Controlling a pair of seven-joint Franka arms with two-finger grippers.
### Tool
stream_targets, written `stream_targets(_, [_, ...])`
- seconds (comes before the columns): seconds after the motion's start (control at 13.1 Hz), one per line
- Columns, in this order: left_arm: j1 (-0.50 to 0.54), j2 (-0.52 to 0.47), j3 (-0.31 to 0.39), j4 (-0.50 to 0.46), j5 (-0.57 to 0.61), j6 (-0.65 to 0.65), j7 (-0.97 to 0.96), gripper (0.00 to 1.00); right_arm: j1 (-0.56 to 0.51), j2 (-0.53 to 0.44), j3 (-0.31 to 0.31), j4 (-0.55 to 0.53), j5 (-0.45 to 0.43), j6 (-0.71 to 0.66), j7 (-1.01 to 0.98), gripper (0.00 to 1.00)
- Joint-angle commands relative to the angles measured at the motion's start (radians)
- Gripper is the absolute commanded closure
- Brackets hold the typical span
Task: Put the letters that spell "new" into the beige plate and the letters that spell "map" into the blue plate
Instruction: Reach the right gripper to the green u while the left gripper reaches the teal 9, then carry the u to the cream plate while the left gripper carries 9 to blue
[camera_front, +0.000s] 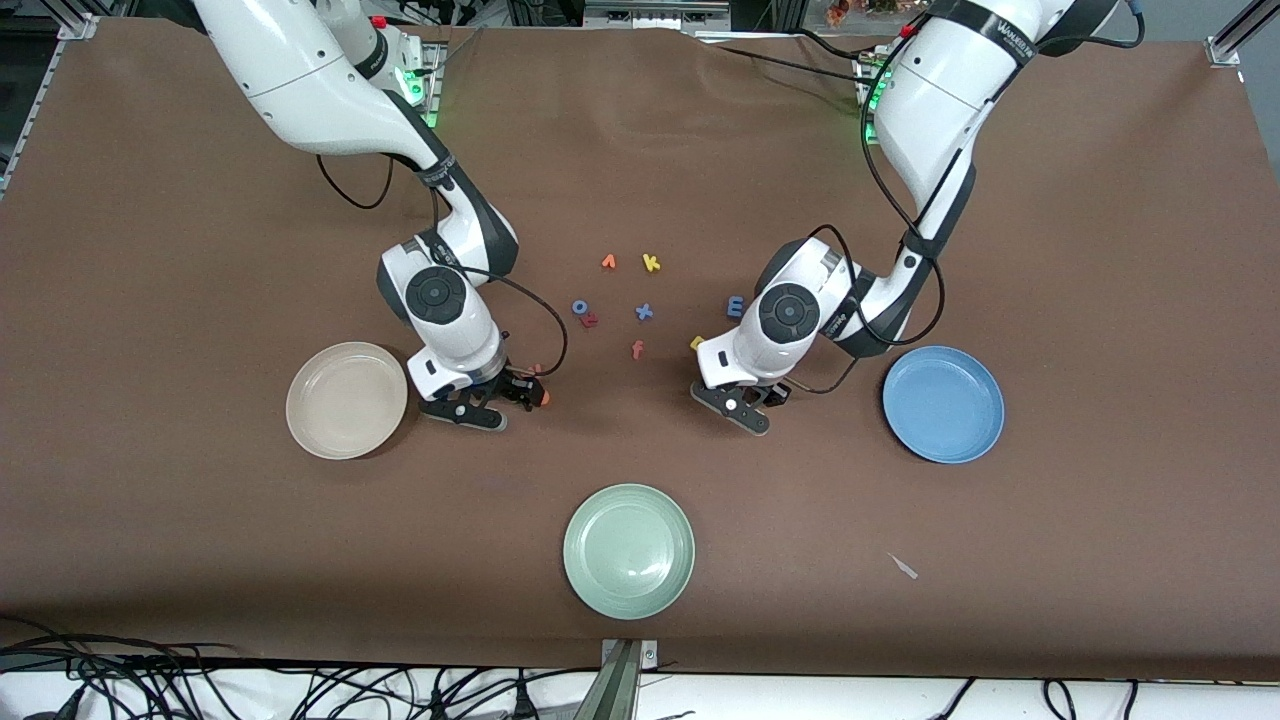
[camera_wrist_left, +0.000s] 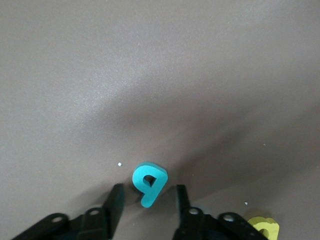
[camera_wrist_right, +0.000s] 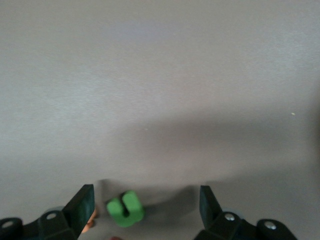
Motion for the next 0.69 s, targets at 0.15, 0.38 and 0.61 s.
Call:
stream_targets(0.15, [-0.006,0.012,0.008,0.028,0.026,0.006,0.005,0.51,-0.009,-0.008,0.001,-0.031,-0.012,0.027,-0.004,0.09])
stream_targets(0.38, [-0.004,0.01,0.008,0.028,0.023,0.006,0.006,0.51,-0.008,0.001,0.001,-0.034,-0.014,0.042,0.007,0.13])
stream_targets(0.61, [-0.004,0.019,0.008,0.029,0.017,0.007,0.006,0.51,-0.004,0.008,0.003,-0.049,-0.014,0.077,0.045,0.16])
